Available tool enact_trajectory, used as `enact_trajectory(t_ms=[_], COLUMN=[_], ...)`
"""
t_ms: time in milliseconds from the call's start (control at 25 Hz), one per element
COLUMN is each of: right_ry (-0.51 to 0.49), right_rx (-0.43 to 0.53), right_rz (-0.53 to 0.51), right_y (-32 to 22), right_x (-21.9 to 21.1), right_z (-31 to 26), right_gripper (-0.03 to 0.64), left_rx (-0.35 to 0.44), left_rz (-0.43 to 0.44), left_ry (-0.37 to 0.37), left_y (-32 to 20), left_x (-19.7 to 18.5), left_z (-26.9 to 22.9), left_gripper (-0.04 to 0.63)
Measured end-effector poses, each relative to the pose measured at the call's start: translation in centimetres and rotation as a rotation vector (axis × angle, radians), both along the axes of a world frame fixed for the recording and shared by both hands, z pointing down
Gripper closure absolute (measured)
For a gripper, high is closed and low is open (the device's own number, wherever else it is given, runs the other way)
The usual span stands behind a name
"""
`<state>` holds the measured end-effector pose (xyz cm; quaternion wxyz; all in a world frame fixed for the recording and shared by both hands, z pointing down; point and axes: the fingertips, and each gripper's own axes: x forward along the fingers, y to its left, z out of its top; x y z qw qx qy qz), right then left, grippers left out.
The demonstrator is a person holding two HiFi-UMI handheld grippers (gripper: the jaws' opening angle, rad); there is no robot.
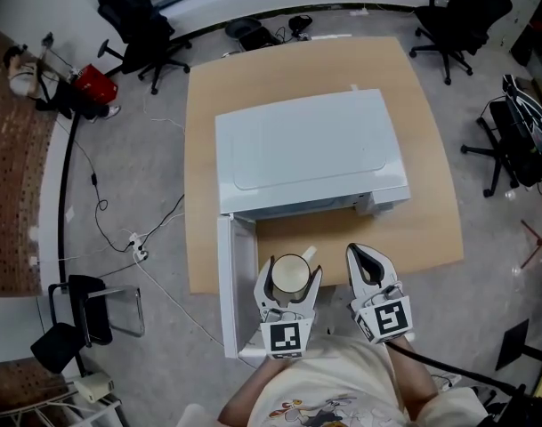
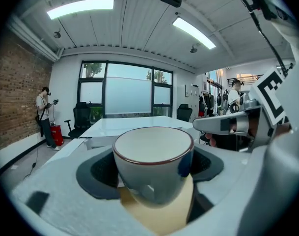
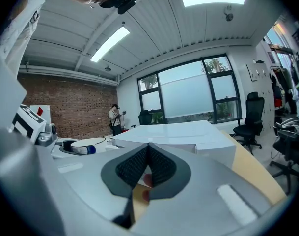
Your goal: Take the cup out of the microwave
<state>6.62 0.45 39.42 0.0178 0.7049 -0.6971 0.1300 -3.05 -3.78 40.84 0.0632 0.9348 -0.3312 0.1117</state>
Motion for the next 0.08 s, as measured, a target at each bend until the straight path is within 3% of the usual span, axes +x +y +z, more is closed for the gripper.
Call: enact_trajectory(t_ms=[80], right_ry=[-0.002], right_rx=[0.001], right_rz=[0.004], right_y=[0.22], right_x=[0.00], right_z=[-0.06], right_gripper=[0.609], left_rx=[-0.003], left_rz=[0.016], left_ry=[-0.028], left_y=[0.60], left_x=[-0.20], left_z=[0.04], left_gripper=[0.198])
